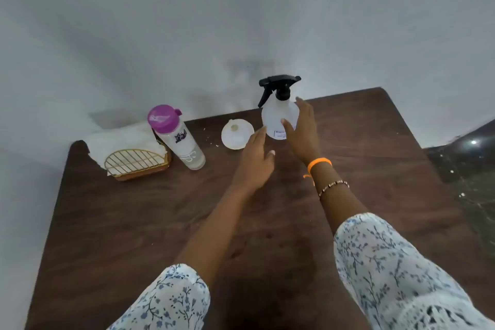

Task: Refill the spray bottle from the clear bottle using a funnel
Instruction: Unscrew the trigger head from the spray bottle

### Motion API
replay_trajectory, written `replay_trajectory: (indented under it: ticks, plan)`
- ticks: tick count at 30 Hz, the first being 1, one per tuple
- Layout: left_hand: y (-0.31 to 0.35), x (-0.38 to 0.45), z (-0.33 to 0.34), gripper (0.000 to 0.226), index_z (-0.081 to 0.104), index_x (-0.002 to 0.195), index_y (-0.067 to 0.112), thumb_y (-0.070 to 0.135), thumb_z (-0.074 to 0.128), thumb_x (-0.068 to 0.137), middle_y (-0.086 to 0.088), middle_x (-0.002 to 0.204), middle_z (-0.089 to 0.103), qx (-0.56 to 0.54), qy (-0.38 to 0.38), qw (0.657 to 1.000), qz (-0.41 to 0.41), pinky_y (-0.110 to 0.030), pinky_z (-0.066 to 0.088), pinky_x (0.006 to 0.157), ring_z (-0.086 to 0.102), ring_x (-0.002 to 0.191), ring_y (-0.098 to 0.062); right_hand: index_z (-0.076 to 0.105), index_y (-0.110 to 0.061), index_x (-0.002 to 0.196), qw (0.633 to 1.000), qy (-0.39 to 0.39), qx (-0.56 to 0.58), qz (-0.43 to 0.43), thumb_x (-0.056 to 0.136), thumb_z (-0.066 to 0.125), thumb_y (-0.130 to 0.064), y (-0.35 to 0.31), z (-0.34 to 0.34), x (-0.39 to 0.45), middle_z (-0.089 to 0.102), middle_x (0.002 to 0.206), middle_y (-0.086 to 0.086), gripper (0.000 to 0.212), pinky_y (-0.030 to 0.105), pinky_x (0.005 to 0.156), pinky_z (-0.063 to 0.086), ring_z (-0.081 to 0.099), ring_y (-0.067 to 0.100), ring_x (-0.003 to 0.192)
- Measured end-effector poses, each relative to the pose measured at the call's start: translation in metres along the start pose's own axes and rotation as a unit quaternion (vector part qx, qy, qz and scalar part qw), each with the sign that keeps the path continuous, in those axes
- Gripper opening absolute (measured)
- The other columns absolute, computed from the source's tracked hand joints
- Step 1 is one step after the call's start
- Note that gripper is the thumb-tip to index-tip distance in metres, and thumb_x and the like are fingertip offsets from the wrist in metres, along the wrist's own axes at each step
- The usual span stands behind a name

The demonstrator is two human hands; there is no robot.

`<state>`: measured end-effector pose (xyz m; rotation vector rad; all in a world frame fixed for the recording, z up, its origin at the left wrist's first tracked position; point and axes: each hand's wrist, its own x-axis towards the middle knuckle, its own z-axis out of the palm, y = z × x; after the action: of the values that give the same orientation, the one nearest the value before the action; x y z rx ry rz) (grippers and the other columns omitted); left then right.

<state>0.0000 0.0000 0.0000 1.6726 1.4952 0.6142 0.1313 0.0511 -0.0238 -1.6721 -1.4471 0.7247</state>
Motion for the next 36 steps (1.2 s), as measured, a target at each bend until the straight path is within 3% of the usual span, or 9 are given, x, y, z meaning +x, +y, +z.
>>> replay_trajectory:
  ticks: [3, 9, 14, 18, 22, 26, 28, 33, 36]
  plan:
    - [-0.001, 0.014, 0.002, 0.060, 0.024, 0.145, 0.009, 0.006, 0.049, 0.091, -0.006, 0.152, 0.027, 0.016, 0.008, 1.000, 0.001, -0.019, 0.015, 0.109, 0.022, 0.141, -0.017, 0.037, -0.004, 0.137, 1.000, 0.003, 0.000, 0.009, 0.090, 0.059, -0.016, 0.001, 0.004, 0.017, 0.042, 0.139, 0.014, 0.054, 0.017, 0.096, 0.028, 0.041, 0.024, 0.127]
    - [-0.006, 0.021, 0.006, 0.059, 0.026, 0.145, 0.009, 0.007, 0.049, 0.091, -0.006, 0.152, 0.029, 0.004, 0.008, 1.000, -0.008, -0.022, 0.015, 0.111, 0.022, 0.142, -0.017, 0.053, -0.003, 0.118, 0.999, 0.013, -0.032, 0.005, 0.089, 0.060, -0.022, 0.007, 0.013, 0.030, 0.058, 0.117, 0.011, 0.036, 0.034, 0.088, 0.043, 0.053, 0.025, 0.108]
    - [0.000, 0.012, 0.006, 0.057, 0.025, 0.145, 0.012, 0.010, 0.048, 0.093, -0.004, 0.154, 0.025, -0.022, 0.016, 0.999, -0.040, -0.018, 0.011, 0.107, 0.013, 0.144, -0.014, 0.053, -0.002, 0.116, 0.998, 0.040, -0.036, 0.016, 0.089, 0.059, -0.017, 0.007, 0.011, 0.009, 0.058, 0.114, 0.010, 0.031, 0.015, 0.075, 0.030, 0.053, 0.021, 0.102]
    - [0.005, -0.010, 0.001, 0.057, 0.025, 0.145, 0.010, 0.004, 0.046, 0.093, -0.004, 0.154, 0.024, -0.018, 0.023, 1.000, -0.010, -0.009, 0.006, 0.102, 0.011, 0.144, -0.014, 0.054, -0.003, 0.116, 0.998, 0.053, -0.018, -0.004, 0.088, 0.059, -0.016, -0.004, 0.006, -0.031, 0.058, 0.115, 0.010, 0.031, 0.019, 0.080, 0.035, 0.054, 0.021, 0.104]
    - [-0.004, -0.048, -0.006, 0.060, 0.030, 0.143, 0.011, 0.002, 0.052, 0.088, -0.004, 0.152, 0.028, -0.015, 0.042, 0.999, 0.024, -0.017, 0.014, 0.109, 0.017, 0.143, -0.015, 0.056, -0.005, 0.113, 0.998, 0.056, -0.002, -0.020, 0.088, 0.060, -0.017, -0.021, 0.003, -0.081, 0.059, 0.111, 0.008, 0.028, 0.018, 0.077, 0.036, 0.054, 0.017, 0.100]
    - [-0.016, -0.097, -0.012, 0.054, 0.042, 0.136, 0.013, 0.001, 0.056, 0.085, -0.004, 0.144, 0.042, -0.012, 0.077, 0.996, 0.049, -0.033, 0.027, 0.113, 0.029, 0.140, -0.022, 0.057, -0.009, 0.109, 0.998, 0.039, 0.025, -0.031, 0.088, 0.061, -0.019, -0.040, 0.004, -0.138, 0.060, 0.106, 0.002, 0.024, 0.003, 0.071, 0.035, 0.053, 0.009, 0.092]
    - [-0.024, -0.120, -0.015, 0.052, 0.044, 0.134, 0.015, 0.003, 0.057, 0.085, -0.004, 0.141, 0.046, -0.015, 0.090, 0.995, 0.051, -0.039, 0.032, 0.111, 0.032, 0.138, -0.022, 0.058, -0.010, 0.108, 0.998, 0.035, 0.035, -0.030, 0.088, 0.062, -0.021, -0.047, 0.006, -0.163, 0.061, 0.104, 0.002, 0.023, 0.005, 0.071, 0.036, 0.054, 0.009, 0.091]
    - [-0.044, -0.169, -0.021, 0.051, 0.048, 0.130, 0.016, 0.005, 0.063, 0.082, 0.007, 0.133, 0.047, -0.037, 0.119, 0.990, 0.059, -0.004, 0.029, 0.099, 0.039, 0.121, 0.002, 0.058, -0.010, 0.108, 0.999, 0.027, 0.014, -0.033, 0.088, 0.062, -0.028, -0.058, 0.017, -0.215, 0.063, 0.104, 0.003, 0.027, 0.020, 0.072, 0.038, 0.055, 0.010, 0.089]
    - [-0.057, -0.185, -0.018, 0.052, 0.051, 0.127, 0.014, 0.003, 0.065, 0.079, 0.012, 0.130, 0.046, -0.036, 0.135, 0.988, 0.070, -0.002, 0.026, 0.099, 0.039, 0.120, 0.004, 0.059, -0.009, 0.110, 0.999, 0.024, -0.004, -0.032, 0.088, 0.062, -0.032, -0.057, 0.026, -0.236, 0.064, 0.105, 0.004, 0.031, 0.026, 0.074, 0.044, 0.060, 0.017, 0.093]
